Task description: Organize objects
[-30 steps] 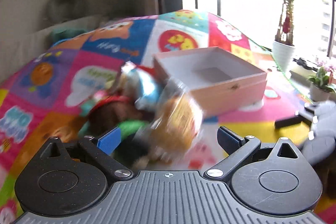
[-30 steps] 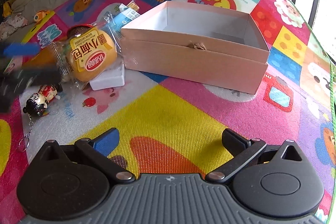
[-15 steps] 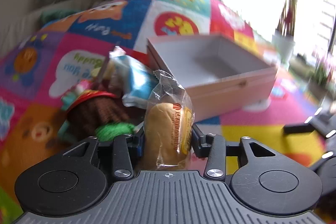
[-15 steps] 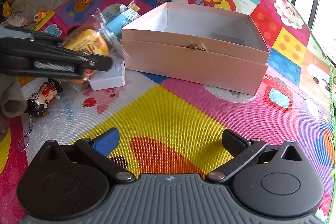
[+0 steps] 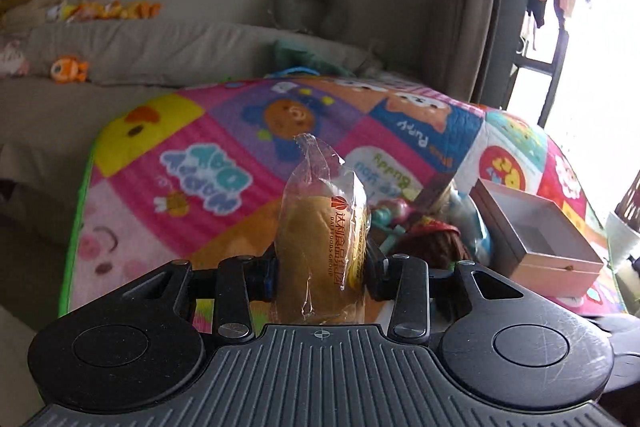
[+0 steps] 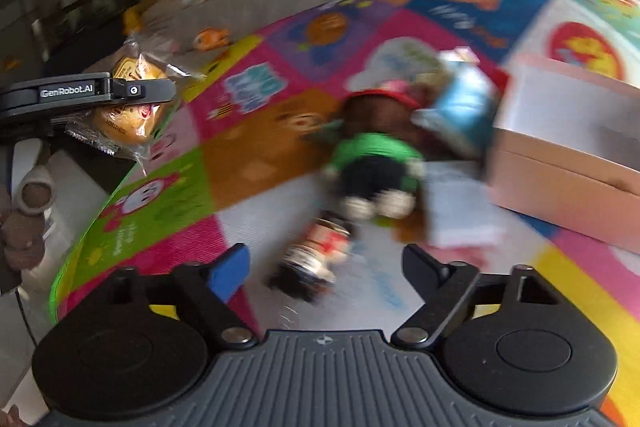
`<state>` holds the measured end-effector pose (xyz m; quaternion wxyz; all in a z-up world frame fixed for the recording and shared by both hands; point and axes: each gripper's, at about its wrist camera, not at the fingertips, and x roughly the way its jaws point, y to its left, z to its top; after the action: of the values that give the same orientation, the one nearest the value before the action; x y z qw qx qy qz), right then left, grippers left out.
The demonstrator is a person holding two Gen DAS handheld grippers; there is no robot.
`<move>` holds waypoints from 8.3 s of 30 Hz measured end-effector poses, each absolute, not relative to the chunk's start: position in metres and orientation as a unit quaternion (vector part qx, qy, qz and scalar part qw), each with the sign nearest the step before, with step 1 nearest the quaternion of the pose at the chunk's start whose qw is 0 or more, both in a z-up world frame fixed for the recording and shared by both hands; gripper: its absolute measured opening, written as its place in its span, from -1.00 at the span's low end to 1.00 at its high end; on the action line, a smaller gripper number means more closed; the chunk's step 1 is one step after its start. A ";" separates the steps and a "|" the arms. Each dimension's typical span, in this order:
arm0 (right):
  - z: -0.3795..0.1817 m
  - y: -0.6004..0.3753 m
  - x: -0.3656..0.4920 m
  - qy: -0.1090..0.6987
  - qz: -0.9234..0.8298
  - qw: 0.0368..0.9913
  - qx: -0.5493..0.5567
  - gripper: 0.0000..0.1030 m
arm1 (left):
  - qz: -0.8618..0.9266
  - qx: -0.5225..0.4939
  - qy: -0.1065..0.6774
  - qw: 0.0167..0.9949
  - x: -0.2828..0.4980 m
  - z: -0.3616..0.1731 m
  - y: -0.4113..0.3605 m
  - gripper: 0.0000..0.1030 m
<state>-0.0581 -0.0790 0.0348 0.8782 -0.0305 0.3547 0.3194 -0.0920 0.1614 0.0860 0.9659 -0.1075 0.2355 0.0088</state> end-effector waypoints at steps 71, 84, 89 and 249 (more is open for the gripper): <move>0.124 -0.259 0.063 0.310 0.151 0.929 0.135 -0.12 | -0.081 -0.203 0.261 0.940 0.029 0.078 0.087 -0.13; 0.072 -0.236 -0.021 0.258 0.131 0.957 -0.004 0.35 | -0.199 -0.141 0.293 0.924 0.053 0.061 0.047 -0.13; 0.041 -0.247 -0.047 0.265 0.122 0.956 0.017 0.35 | -0.176 -0.089 0.361 0.912 0.112 0.051 0.003 -0.13; 0.024 -0.146 -0.083 0.383 0.232 0.880 -0.161 -0.78 | -0.112 -0.228 0.298 0.920 -0.058 0.047 0.116 0.24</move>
<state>-0.0833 -0.1459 0.0245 0.8796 -0.1610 0.3829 0.2317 -0.0577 0.1159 0.0471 0.9200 -0.2284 0.2980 -0.1120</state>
